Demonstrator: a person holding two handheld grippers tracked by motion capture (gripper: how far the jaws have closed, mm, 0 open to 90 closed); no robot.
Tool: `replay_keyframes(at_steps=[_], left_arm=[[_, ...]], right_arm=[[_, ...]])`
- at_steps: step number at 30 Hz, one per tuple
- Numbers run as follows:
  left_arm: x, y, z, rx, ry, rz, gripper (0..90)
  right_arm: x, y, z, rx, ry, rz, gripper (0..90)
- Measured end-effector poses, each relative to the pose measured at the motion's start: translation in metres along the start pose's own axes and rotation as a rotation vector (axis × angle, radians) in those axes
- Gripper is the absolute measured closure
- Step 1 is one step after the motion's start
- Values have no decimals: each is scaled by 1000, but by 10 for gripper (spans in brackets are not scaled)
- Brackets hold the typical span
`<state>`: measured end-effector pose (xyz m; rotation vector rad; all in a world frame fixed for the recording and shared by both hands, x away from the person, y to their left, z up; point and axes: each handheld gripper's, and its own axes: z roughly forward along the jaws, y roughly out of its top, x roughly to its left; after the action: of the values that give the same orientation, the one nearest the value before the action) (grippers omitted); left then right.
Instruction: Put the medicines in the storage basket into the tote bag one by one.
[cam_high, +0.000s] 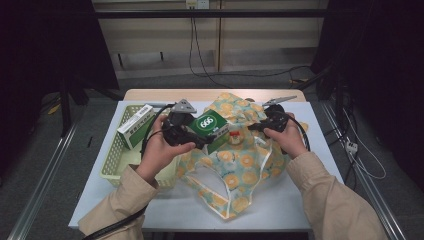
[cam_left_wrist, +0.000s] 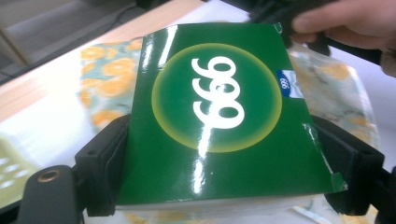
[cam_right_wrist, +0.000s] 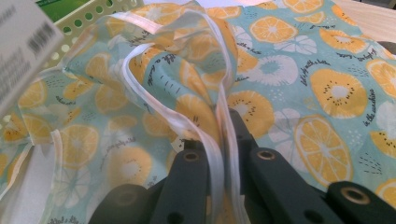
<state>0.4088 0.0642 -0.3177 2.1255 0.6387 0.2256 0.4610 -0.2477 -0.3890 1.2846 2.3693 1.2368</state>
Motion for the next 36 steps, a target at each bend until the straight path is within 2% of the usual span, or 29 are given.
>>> replay_keyframes(at_steps=[1, 3, 12, 22, 25, 28, 29, 32, 35, 36], left_arm=[[-2, -1, 4, 4, -25, 1, 166], [-6, -4, 12, 14, -39, 5, 166], [-23, -16, 46, 44, -75, 19, 166], [-30, -21, 74, 76, -85, 25, 166], [-32, -23, 82, 81, -76, 27, 166], [-33, -25, 90, 81, -95, 18, 166], [-34, -25, 93, 91, -81, 29, 166], [-36, -26, 99, 95, -75, 38, 165], [-36, -25, 105, 95, -82, 38, 165], [-38, -25, 107, 98, -54, 36, 165]], right_arm=[[0, 0, 0, -1, -1, -2, 882], [-1, 0, 0, -2, -1, 1, 882], [-1, 1, -3, -10, -5, -2, 882], [1, 3, -6, -16, -5, 0, 881], [2, 3, -8, -16, -7, -2, 881], [2, 4, -10, -22, -10, -1, 881], [2, 5, -10, -22, -11, -3, 881], [3, 7, -12, -29, -9, -6, 881], [4, 7, -14, -28, -12, -12, 881], [4, 7, -14, -28, -13, -13, 881]])
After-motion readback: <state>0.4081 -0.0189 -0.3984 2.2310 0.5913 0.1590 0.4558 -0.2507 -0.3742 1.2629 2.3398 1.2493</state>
